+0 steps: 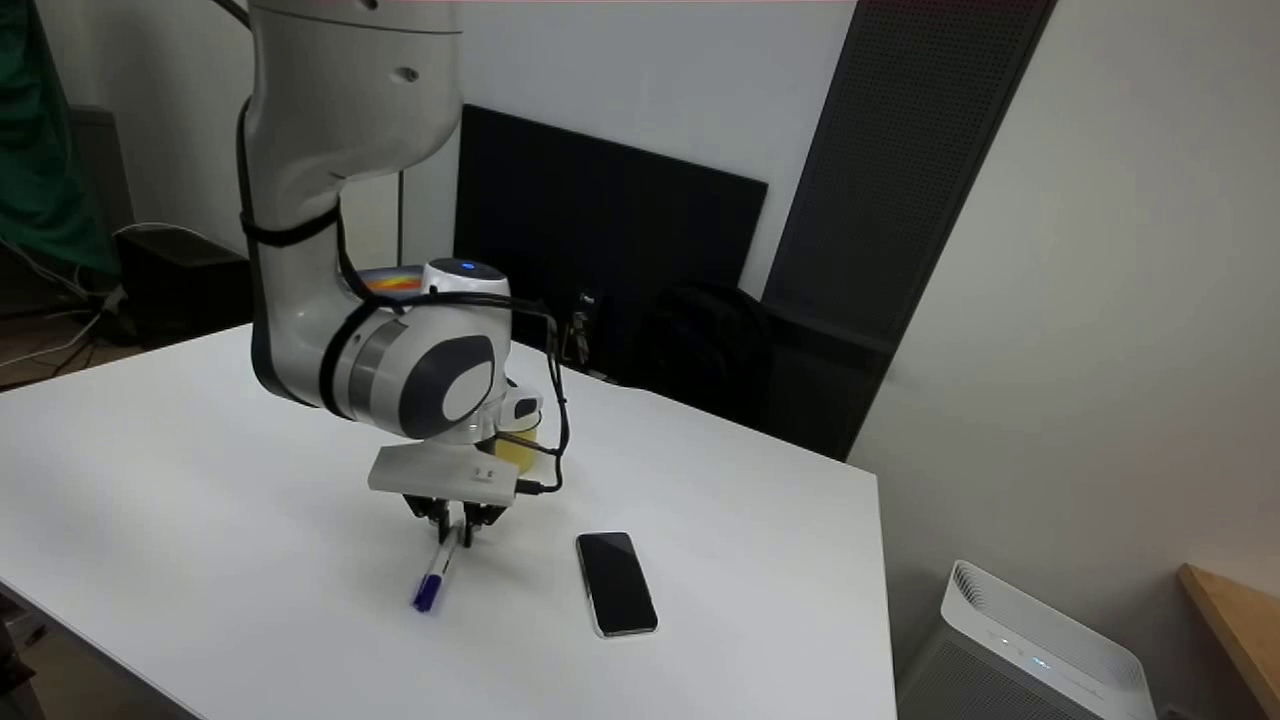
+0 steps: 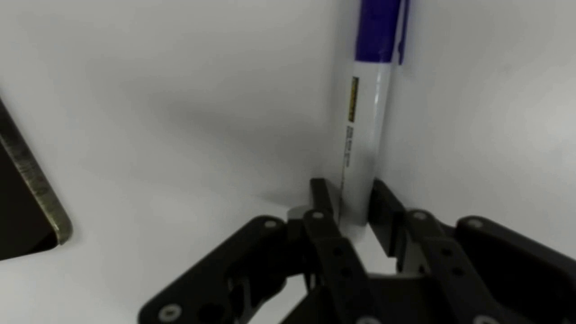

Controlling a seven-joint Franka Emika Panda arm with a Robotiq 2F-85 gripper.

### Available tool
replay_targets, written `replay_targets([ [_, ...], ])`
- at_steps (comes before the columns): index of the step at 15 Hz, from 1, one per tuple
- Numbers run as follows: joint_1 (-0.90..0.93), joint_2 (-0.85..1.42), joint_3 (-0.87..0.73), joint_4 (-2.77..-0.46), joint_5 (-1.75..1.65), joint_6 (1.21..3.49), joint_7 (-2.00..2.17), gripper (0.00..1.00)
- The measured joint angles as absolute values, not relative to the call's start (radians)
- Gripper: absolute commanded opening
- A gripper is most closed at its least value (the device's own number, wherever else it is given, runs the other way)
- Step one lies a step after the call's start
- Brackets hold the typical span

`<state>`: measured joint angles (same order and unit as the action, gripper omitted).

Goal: Put the blue marker inside the yellow cup

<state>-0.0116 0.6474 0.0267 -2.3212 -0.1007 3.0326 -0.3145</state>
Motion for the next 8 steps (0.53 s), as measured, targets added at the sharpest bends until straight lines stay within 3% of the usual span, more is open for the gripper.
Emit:
replay_targets([
  [8, -0.021, 0.643, -0.035, -2.286, -0.098, 2.938, -0.255, 0.04],
])
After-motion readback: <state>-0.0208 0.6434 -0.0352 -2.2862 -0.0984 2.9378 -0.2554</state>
